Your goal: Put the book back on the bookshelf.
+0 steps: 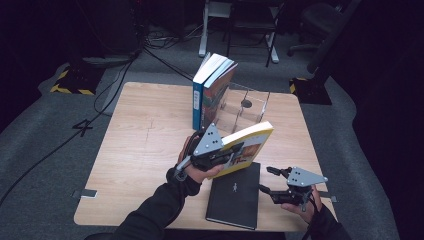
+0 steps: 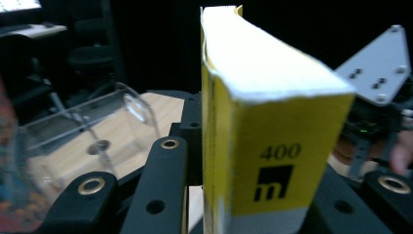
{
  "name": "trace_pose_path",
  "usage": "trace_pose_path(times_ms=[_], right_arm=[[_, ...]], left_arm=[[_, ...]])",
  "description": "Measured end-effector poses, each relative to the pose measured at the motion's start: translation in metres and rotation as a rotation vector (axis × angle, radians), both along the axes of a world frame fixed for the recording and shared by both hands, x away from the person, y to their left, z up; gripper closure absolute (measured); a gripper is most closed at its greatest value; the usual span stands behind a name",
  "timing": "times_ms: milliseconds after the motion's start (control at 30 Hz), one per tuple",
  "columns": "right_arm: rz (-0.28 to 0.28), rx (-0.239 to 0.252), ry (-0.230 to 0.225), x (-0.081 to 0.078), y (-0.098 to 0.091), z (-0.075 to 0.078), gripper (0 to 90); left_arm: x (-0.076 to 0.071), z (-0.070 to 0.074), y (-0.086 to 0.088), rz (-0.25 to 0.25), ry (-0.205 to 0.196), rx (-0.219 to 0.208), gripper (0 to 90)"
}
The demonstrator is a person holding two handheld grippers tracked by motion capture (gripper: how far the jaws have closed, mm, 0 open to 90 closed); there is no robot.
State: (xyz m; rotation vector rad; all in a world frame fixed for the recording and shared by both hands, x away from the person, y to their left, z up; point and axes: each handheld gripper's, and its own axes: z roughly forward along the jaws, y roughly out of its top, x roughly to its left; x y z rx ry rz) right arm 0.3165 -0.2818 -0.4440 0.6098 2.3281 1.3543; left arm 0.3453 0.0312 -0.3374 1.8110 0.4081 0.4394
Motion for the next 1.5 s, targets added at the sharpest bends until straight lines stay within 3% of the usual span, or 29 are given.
trace_pose_path(times_ms=[233, 367, 500, 800, 1200, 1300, 1500], right_arm=[[0.002, -0.003, 0.007, 0.001, 0.0, -0.002, 32.8], [0.033, 0.015, 0.015, -0.001, 0.001, -0.002, 31.8], [0.042, -0.008, 0.019, -0.002, 0.006, -0.004, 31.5], [0.063, -0.054, 0.037, -0.003, 0.015, -0.012, 31.3], [0.075, -0.101, 0.035, -0.004, 0.019, -0.016, 31.5], [0.081, -0.112, 0.037, -0.005, 0.019, -0.016, 32.0], [0.091, -0.112, 0.038, -0.005, 0.02, -0.017, 32.2]], left_arm=[[0.02, 0.004, 0.008, 0.094, -0.011, 0.003, 74.9], [0.031, 0.001, 0.007, 0.171, -0.049, 0.037, 75.0], [0.042, -0.001, 0.009, 0.223, -0.055, 0.018, 75.0], [0.07, -0.004, 0.005, 0.331, -0.059, 0.033, 75.0], [0.106, -0.013, -0.018, 0.415, -0.045, 0.084, 74.9], [0.122, -0.019, -0.027, 0.433, -0.013, 0.081, 74.9], [0.139, -0.023, -0.042, 0.459, -0.032, 0.097, 74.9]])
